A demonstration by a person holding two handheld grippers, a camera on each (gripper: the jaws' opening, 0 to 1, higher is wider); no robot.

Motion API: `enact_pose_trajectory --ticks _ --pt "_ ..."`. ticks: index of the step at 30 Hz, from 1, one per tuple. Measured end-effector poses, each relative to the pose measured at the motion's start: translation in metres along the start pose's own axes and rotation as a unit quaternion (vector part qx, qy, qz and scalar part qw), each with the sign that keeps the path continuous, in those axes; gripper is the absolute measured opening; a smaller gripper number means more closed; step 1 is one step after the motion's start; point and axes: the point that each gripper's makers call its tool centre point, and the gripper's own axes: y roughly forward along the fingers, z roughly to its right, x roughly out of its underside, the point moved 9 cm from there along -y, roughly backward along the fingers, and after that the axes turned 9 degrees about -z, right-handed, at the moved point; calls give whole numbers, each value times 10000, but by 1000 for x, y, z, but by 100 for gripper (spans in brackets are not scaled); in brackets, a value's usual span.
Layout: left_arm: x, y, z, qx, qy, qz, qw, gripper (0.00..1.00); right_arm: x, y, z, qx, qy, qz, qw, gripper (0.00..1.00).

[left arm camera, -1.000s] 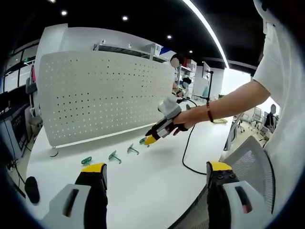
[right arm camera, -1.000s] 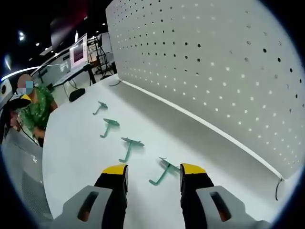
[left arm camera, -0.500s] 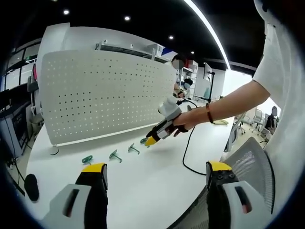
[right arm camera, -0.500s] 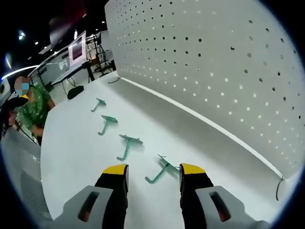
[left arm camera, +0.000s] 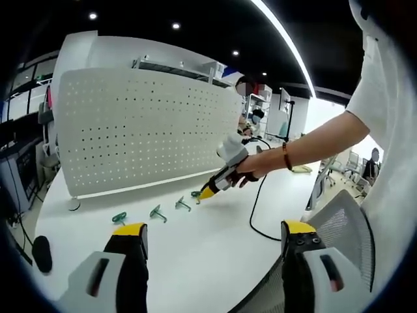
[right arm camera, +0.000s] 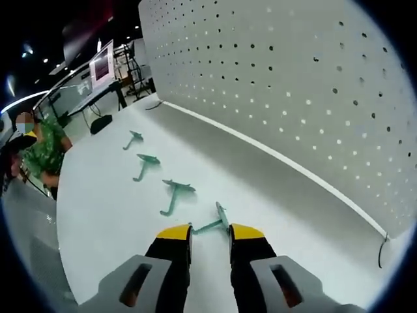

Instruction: Insert the hook assembly into the mounting plate slot until the hook locks in place.

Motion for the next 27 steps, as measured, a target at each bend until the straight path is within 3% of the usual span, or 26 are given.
enact_pose_trajectory --ticks 11,17,27 --pt "2 0 0 15 -20 -41 10000 85 -1 3 3 260 -19 -94 9996 8" --pt "1 -2 -1 -9 -32 -26 10000 85 -4 6 3 435 -363 -286 9980 9" --pt "4 0 0 17 -35 -57 10000 84 -1 8 5 550 -424 -477 9964 8"
